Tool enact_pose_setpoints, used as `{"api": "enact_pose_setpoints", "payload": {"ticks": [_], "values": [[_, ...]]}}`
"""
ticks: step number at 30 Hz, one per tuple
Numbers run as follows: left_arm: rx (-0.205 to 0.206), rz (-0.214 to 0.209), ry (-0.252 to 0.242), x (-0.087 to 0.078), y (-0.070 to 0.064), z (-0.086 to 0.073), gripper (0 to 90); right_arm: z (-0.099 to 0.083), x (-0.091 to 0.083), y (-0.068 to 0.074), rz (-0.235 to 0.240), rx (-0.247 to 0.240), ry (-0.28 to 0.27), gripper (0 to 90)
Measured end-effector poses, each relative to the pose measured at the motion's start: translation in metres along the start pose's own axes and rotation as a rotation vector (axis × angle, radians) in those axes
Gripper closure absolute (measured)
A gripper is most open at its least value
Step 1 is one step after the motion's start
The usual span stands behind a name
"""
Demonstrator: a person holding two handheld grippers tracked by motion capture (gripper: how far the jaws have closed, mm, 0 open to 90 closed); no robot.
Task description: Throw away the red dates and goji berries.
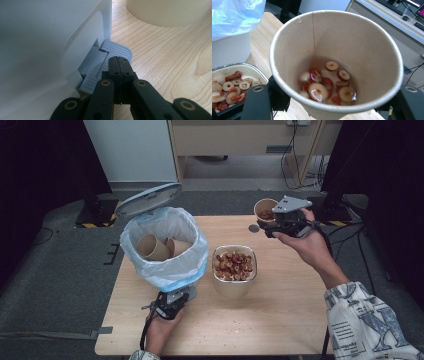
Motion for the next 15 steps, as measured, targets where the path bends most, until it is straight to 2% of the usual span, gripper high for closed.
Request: {"api": "enact_pose_setpoints", "payload": {"ticks": [11, 15], "values": [[-0.004, 0.0, -0.004, 0.0002, -0.0003, 0.0001, 89.7, 0.005, -0.0023, -0.0001, -0.008, -0.015, -0.007, 32.0], [-0.004, 0.0, -0.004, 0.0002, -0.0004, 0.0001, 89.7, 0.0086, -0.0019, 0.0029, -0.007, -0.05, -0.006, 32.0]]}}
Point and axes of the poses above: each handheld gripper's, and its own axes: x roughly forward along the jaws, z roughly out of its top, y roughly to its left, the point moved 2 cm from there along x, roughly forward along the jaws
